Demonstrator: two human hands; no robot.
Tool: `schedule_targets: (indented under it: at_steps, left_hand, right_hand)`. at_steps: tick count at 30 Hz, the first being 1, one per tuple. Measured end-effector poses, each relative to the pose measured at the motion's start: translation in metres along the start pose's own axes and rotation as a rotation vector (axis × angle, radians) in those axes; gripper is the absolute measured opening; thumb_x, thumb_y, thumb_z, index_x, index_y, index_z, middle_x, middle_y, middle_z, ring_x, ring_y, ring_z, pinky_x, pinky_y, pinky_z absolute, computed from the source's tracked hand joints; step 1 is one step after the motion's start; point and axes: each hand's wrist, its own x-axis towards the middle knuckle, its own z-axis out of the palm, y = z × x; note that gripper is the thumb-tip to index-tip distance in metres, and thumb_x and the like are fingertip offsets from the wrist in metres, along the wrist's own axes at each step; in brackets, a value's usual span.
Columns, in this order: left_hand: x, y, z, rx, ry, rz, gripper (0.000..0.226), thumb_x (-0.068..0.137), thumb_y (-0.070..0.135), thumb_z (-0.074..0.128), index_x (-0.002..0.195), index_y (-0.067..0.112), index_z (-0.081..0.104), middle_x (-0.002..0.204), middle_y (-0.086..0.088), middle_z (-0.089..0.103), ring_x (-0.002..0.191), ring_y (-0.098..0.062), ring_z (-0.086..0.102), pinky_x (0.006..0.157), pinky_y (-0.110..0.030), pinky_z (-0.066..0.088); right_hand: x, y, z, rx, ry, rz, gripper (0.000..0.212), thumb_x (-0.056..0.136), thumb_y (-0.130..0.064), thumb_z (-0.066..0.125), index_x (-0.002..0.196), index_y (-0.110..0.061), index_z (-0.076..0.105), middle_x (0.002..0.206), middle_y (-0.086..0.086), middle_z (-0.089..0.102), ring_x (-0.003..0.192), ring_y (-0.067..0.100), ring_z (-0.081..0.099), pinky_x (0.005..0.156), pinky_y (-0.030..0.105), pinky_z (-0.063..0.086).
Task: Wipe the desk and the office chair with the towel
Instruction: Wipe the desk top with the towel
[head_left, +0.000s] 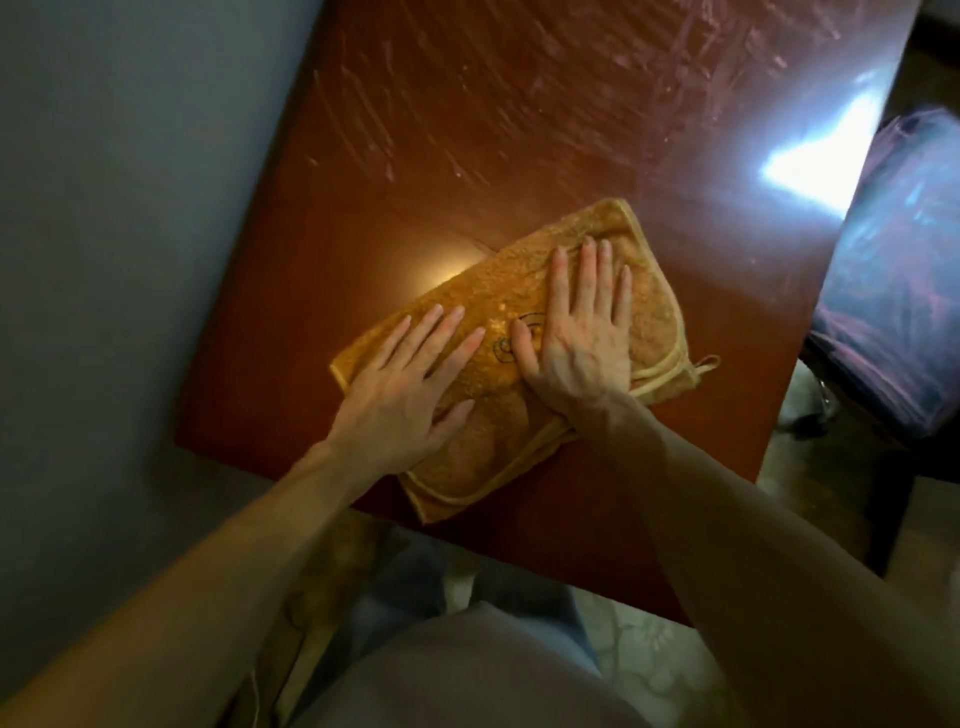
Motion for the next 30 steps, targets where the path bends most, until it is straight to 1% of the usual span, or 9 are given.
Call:
schedule_targets:
  at_steps: [11, 15, 20, 22, 23, 25, 27, 28, 30]
  left_hand:
    - [-0.066, -0.1, -0.011, 0.021, 0.127, -0.23, 0.07, 0.106, 0.054, 0.037, 0.165, 0.021, 0.017, 0.172, -0.009, 0.014, 0.159, -0.026, 0.013, 0.127, -0.049, 0.019]
    - [-0.079, -0.123, -0.01, 0.003, 0.15, -0.294, 0.07, 0.105, 0.053, 0.037, 0.165, 0.021, 0.018, 0.172, -0.01, 0.017, 0.159, -0.027, 0.013, 0.127, -0.051, 0.021]
    - [-0.079, -0.119, -0.02, 0.0, 0.122, -0.378, 0.07, 0.106, 0.051, 0.035, 0.164, 0.017, 0.021, 0.171, -0.016, 0.017, 0.159, -0.031, 0.012, 0.128, -0.055, 0.013]
    - [-0.078, -0.101, -0.028, -0.057, 0.163, -0.519, 0.071, 0.104, 0.049, 0.038, 0.163, 0.012, 0.025, 0.169, -0.021, 0.018, 0.158, -0.035, 0.013, 0.128, -0.054, 0.009]
    - [-0.077, -0.088, -0.031, -0.115, 0.21, -0.629, 0.072, 0.104, 0.048, 0.039, 0.162, 0.007, 0.027, 0.169, -0.023, 0.019, 0.158, -0.036, 0.015, 0.128, -0.053, 0.008]
    - [-0.069, -0.064, -0.036, -0.297, 0.299, -0.899, 0.078, 0.102, 0.051, 0.037, 0.159, 0.0, 0.028, 0.168, -0.025, 0.02, 0.157, -0.038, 0.016, 0.127, -0.052, 0.007]
    - [-0.051, -0.047, -0.036, -0.427, 0.275, -1.147, 0.088, 0.098, 0.06, 0.027, 0.159, -0.003, 0.026, 0.167, -0.028, 0.017, 0.157, -0.041, 0.015, 0.128, -0.052, 0.006]
    - [-0.042, -0.043, -0.034, -0.403, 0.216, -1.216, 0.092, 0.097, 0.064, 0.021, 0.16, -0.003, 0.023, 0.167, -0.029, 0.015, 0.157, -0.041, 0.014, 0.128, -0.051, 0.006]
    - [-0.032, -0.042, -0.028, -0.256, 0.14, -1.229, 0.093, 0.1, 0.068, 0.015, 0.16, -0.004, 0.019, 0.166, -0.031, 0.016, 0.155, -0.043, 0.017, 0.127, -0.052, 0.01]
  right_hand:
    - [0.074, -0.129, -0.001, -0.022, -0.077, -0.323, 0.089, 0.099, -0.065, 0.024, 0.164, -0.005, 0.015, 0.169, 0.028, 0.009, 0.159, 0.042, 0.002, 0.126, 0.061, 0.007]
    - [0.095, -0.161, -0.002, -0.049, -0.088, -0.408, 0.09, 0.098, -0.066, 0.024, 0.165, -0.006, 0.013, 0.17, 0.026, 0.009, 0.159, 0.04, 0.002, 0.127, 0.06, 0.005]
    - [0.109, -0.173, -0.011, -0.095, -0.168, -0.465, 0.091, 0.097, -0.067, 0.024, 0.165, -0.008, 0.008, 0.171, 0.024, 0.004, 0.159, 0.039, -0.002, 0.127, 0.06, 0.003]
    - [0.107, -0.175, -0.015, -0.117, -0.163, -0.462, 0.091, 0.098, -0.067, 0.025, 0.165, -0.007, 0.009, 0.171, 0.025, 0.005, 0.159, 0.039, -0.001, 0.127, 0.061, 0.003]
    - [0.107, -0.176, -0.017, -0.126, -0.141, -0.481, 0.09, 0.098, -0.065, 0.027, 0.165, -0.007, 0.012, 0.17, 0.025, 0.008, 0.159, 0.039, 0.001, 0.126, 0.061, 0.003]
    - [0.112, -0.177, -0.02, -0.116, -0.099, -0.578, 0.083, 0.1, -0.058, 0.031, 0.164, -0.008, 0.017, 0.169, 0.025, 0.014, 0.159, 0.039, 0.007, 0.127, 0.061, 0.005]
    - [0.117, -0.174, -0.018, -0.072, -0.106, -0.675, 0.076, 0.101, -0.051, 0.033, 0.165, -0.011, 0.019, 0.17, 0.021, 0.018, 0.159, 0.035, 0.011, 0.128, 0.057, 0.007]
    - [0.119, -0.171, -0.015, -0.046, -0.127, -0.692, 0.074, 0.102, -0.05, 0.033, 0.165, -0.014, 0.019, 0.171, 0.019, 0.017, 0.16, 0.033, 0.01, 0.129, 0.054, 0.007]
    - [0.116, -0.163, -0.01, -0.001, -0.146, -0.665, 0.071, 0.105, -0.053, 0.031, 0.166, -0.018, 0.017, 0.172, 0.014, 0.014, 0.16, 0.029, 0.007, 0.129, 0.052, 0.006]
